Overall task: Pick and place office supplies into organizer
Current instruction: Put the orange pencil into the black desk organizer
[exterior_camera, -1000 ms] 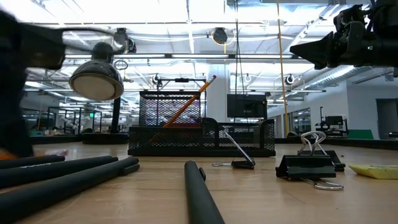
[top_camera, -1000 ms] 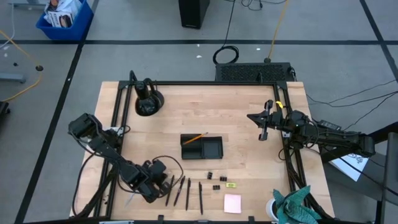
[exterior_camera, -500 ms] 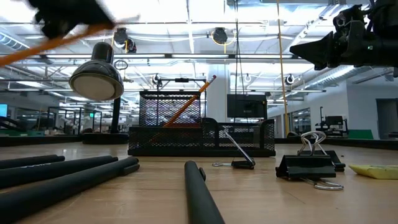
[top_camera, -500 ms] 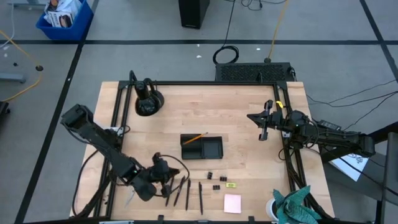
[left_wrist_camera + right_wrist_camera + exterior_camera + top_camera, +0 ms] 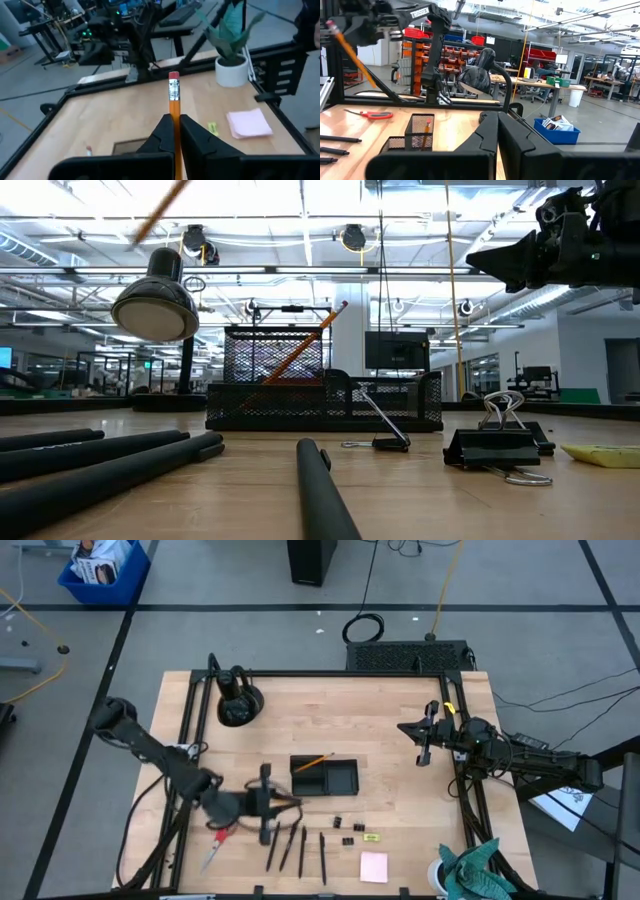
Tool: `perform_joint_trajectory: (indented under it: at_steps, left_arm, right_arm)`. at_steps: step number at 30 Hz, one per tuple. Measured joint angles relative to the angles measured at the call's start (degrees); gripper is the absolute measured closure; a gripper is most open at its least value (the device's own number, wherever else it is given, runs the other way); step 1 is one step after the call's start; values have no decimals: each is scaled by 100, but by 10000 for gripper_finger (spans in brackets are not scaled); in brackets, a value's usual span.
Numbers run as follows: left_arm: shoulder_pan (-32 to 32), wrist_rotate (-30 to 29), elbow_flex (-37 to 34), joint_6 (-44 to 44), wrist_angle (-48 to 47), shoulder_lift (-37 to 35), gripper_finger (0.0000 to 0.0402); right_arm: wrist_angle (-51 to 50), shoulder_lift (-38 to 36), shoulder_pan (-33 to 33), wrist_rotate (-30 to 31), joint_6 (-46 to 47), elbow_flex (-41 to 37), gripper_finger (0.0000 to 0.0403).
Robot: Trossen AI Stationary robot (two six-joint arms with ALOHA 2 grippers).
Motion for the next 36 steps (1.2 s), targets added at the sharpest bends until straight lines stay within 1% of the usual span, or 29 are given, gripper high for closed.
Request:
perform_joint_trajectory:
  at_steps: [4,9,12,14,16,19,21,24,26,31,36]
  left_arm:
    - [817,883,0,416,411,-52,391]
    - [1610,2303,11,1241,1501,113,385]
    - [1949,2830,-2,1483,1766,267,395]
    - [2174,3134,1,1445,1948,380,397]
    - [2362,3280,4,1289,2095,574,390]
    - [2584,3321,2,1094,2148,948,384]
    - [2695,3364,0,996,2159,1127,387]
    - [2810,3635,2,925,2203,1371,396]
    - [2834,3674,0,882,2177,1465,397]
    - [2870,3654,-1,917,2214,1473,383]
    - [2897,3661,-247,1076,2287,1313,384]
  right_arm:
    - [2,-1,0,0,0,-1,399]
    - [2,-2,0,5,-14,0,398]
    - [2,-2,0,9,-26,0,398]
    - [2,0,0,10,-32,-2,399]
    - [1,0,-2,20,-42,-1,398]
    - [2,0,-2,20,-43,0,399]
    - [2,0,-2,21,-43,-1,399]
    - [0,0,-2,22,-42,-2,399]
    - [0,0,-2,22,-42,-2,399]
    - [0,0,-2,22,-42,-2,399]
    - [0,0,-2,22,-42,0,399]
